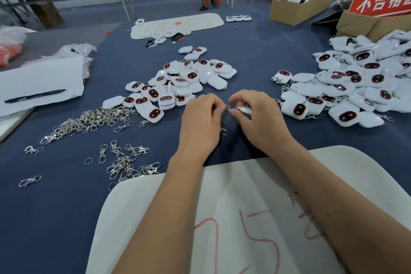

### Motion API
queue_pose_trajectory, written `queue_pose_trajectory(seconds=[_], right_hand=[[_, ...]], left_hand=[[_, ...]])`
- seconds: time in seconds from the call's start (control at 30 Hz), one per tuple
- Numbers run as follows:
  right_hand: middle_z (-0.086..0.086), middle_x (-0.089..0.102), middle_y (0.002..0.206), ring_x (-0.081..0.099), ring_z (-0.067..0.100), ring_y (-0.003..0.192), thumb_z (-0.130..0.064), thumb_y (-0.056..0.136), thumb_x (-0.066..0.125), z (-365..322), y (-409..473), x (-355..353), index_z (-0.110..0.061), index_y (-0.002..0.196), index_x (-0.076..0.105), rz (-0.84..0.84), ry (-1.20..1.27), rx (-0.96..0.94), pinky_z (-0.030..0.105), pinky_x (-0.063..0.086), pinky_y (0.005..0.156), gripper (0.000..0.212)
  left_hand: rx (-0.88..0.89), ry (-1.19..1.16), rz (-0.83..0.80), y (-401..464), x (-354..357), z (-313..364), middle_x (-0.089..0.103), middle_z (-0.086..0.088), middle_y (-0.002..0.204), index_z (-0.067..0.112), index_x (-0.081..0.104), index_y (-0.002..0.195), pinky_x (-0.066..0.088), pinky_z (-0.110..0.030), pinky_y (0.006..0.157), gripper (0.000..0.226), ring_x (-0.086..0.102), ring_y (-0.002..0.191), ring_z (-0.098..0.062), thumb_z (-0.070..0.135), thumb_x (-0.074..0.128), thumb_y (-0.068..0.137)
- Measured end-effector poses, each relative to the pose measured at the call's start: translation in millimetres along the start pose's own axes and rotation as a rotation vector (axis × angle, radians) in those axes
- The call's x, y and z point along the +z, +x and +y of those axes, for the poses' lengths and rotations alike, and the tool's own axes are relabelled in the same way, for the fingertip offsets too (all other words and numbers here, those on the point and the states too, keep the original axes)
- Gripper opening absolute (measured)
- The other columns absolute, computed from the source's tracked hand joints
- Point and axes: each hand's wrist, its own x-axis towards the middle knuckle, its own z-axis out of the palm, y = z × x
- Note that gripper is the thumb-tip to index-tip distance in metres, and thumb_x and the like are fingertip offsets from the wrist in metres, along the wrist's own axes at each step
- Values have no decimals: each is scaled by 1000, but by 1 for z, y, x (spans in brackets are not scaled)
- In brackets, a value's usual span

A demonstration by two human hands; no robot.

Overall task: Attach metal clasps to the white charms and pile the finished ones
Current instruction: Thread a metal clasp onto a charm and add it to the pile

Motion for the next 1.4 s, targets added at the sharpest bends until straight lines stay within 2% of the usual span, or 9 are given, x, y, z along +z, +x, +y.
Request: queue_pose_trajectory(seconds=[0.1,0.2,0.37,0.63,0.77,0.87,1.03,1.2,1.4], right_hand=[[-2,67,87,60,20,86,-17,94,75,-5,-1,-3,-20,104,77,30,73,-78,35,47,79,11],[-6,71,83,64,12,81,-10,92,75,-4,-2,-5,-17,92,80,86,176,-55,30,50,77,9],[-3,76,87,70,15,87,-10,96,72,1,-1,-9,-11,89,77,63,377,78,32,55,84,9],[-7,75,80,64,2,76,-9,96,71,3,0,-10,-14,86,77,25,476,112,15,48,75,12],[-2,75,80,63,4,74,-8,96,69,4,0,-11,-14,85,76,5,532,120,14,48,73,15],[-5,74,77,61,2,71,-7,97,69,4,0,-12,-12,85,76,-7,573,123,12,47,70,15],[-11,72,74,60,0,71,-7,97,69,4,0,-13,-16,82,75,-12,590,135,10,46,70,19],[-1,74,78,60,5,72,-11,97,69,3,-1,-13,-18,82,76,-10,571,156,14,47,70,18],[-10,73,75,63,3,72,-10,97,70,2,-1,-13,-17,82,76,2,546,175,14,48,71,18]], left_hand=[[-66,-247,15,0,-3,3,71,11,79,17,71,87,44,-13,69,14,61,75,-1,18,64,98],[-119,-414,7,0,-5,6,75,7,76,13,74,86,50,-15,72,13,69,74,-4,18,68,96],[-132,-531,-35,-1,-7,6,77,4,82,17,74,87,57,-25,83,11,72,83,-13,14,68,96],[-47,-578,-48,-2,-8,6,74,2,85,17,73,87,54,-29,81,13,65,80,-13,8,69,94],[-33,-599,-91,-2,-8,7,75,5,84,12,73,91,52,-18,78,12,67,78,-3,5,65,97],[-53,-629,-106,-2,-8,7,75,5,84,12,74,92,52,-16,76,14,68,78,-2,3,64,97],[-41,-601,-96,-3,-8,8,77,2,86,17,74,91,56,-22,80,17,69,82,-7,3,66,95],[-29,-570,-69,-3,-8,9,76,2,84,18,74,89,58,-27,83,16,69,81,-11,4,68,94],[-34,-550,-26,-4,-7,10,76,3,85,22,75,85,58,-30,82,15,70,86,-24,9,73,91]])
